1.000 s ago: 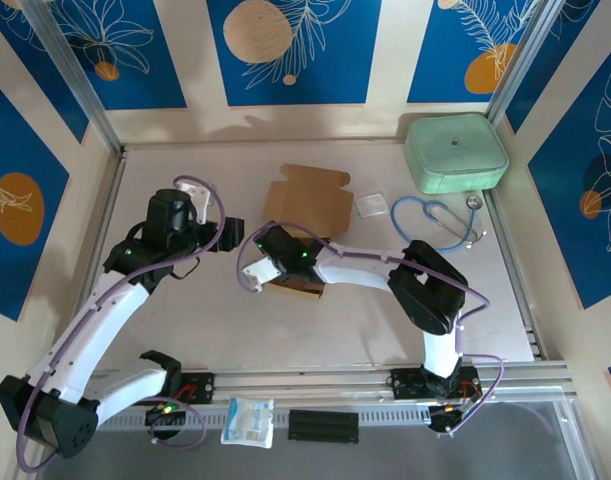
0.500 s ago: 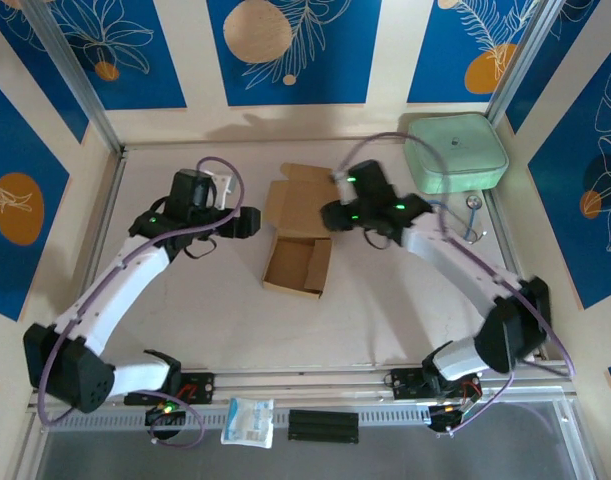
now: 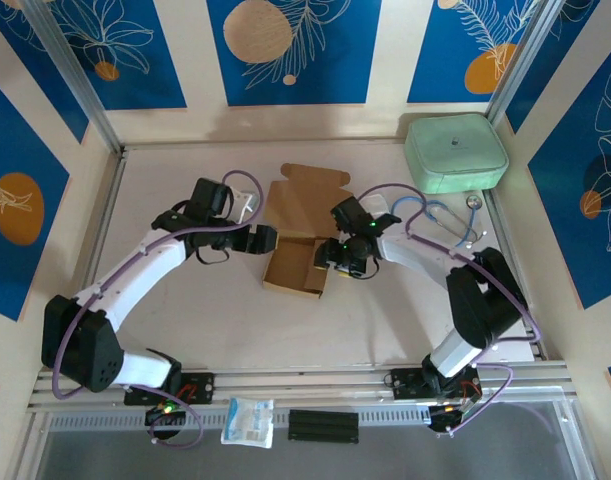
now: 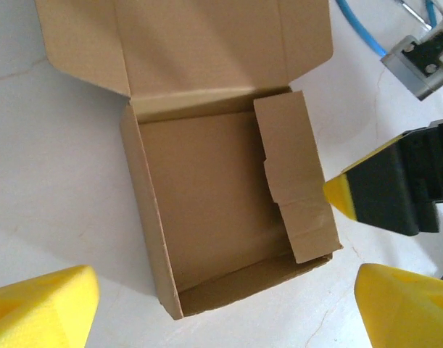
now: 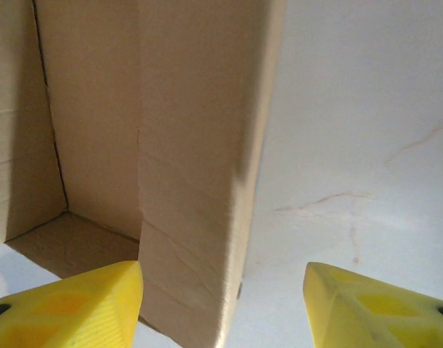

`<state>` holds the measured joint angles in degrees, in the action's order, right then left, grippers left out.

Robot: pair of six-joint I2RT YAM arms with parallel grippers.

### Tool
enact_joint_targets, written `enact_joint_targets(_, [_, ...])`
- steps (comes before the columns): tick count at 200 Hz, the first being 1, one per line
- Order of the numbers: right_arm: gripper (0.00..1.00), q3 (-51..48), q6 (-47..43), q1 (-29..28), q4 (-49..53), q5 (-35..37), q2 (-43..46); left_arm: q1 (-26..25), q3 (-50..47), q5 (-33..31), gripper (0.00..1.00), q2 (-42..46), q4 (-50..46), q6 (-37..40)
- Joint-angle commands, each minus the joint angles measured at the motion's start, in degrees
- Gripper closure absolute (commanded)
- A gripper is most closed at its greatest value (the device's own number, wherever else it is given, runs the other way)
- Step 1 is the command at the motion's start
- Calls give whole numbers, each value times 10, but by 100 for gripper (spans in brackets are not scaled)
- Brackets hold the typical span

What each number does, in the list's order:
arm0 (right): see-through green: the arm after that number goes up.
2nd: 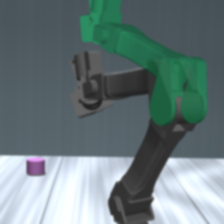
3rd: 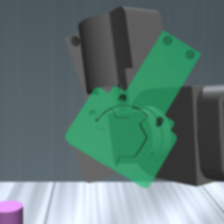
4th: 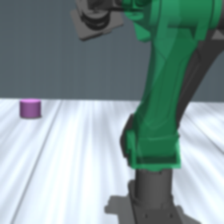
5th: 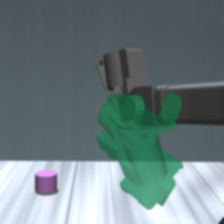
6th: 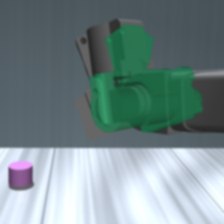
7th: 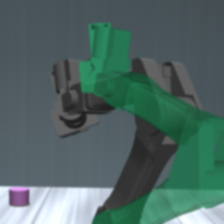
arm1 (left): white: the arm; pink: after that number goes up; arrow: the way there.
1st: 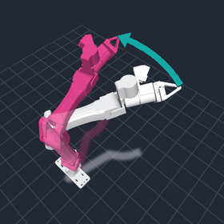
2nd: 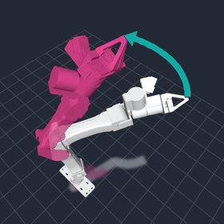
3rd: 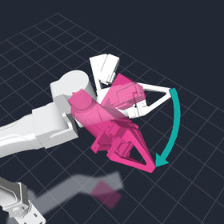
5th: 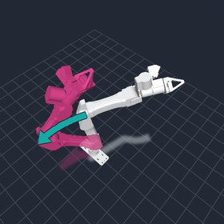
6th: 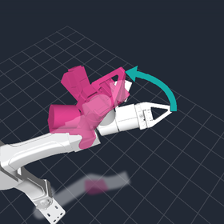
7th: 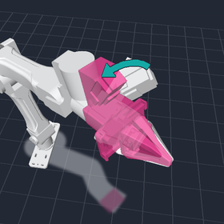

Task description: Fold the paper box

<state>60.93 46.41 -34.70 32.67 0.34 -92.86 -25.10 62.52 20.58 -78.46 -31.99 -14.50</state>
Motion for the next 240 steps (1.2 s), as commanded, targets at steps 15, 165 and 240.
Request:
enact_joint_targets(15, [46,35,14,-16,-23,20,-51,-3,-10,3,7,13,12,11])
enact_joint_targets(165, [93,105,-31,-102,89,231,-221,-4,-8,-4,4,2,22,6])
enact_joint_targets(240, [73,107,-65,-67,68,159,-121,-3,-9,-23,3,3,36,-8])
